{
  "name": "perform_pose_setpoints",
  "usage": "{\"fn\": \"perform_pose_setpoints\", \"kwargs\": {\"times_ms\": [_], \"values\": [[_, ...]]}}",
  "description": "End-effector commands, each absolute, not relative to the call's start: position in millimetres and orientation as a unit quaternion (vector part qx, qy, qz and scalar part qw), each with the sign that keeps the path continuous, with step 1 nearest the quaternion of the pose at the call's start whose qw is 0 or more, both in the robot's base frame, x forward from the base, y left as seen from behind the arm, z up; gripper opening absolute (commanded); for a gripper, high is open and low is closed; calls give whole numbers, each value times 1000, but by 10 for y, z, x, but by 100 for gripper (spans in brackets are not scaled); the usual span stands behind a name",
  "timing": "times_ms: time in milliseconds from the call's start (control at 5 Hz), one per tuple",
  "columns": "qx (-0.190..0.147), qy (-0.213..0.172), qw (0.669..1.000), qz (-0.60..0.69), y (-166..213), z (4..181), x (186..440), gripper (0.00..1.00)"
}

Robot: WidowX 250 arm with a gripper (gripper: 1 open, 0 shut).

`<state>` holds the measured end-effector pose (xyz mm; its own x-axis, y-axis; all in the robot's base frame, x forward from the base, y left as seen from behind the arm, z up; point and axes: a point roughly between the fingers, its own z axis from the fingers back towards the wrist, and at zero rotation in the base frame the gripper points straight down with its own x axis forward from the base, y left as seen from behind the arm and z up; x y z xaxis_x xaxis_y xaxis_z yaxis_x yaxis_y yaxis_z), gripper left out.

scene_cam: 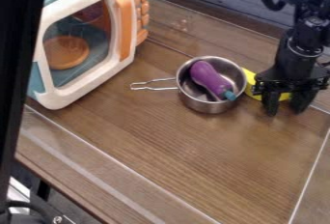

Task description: Put the banana in the silver pot

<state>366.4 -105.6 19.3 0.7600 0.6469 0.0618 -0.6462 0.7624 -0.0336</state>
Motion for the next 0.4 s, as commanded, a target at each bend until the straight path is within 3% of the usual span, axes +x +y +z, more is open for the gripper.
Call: {"fn": "perform_pose_setpoints", "kwargs": {"times_ms": [0,200], "values": [[-6,-44,940,337,-1030,299,3678,0],[-4,-46,942,333,-1010,386,3661,0]]}}
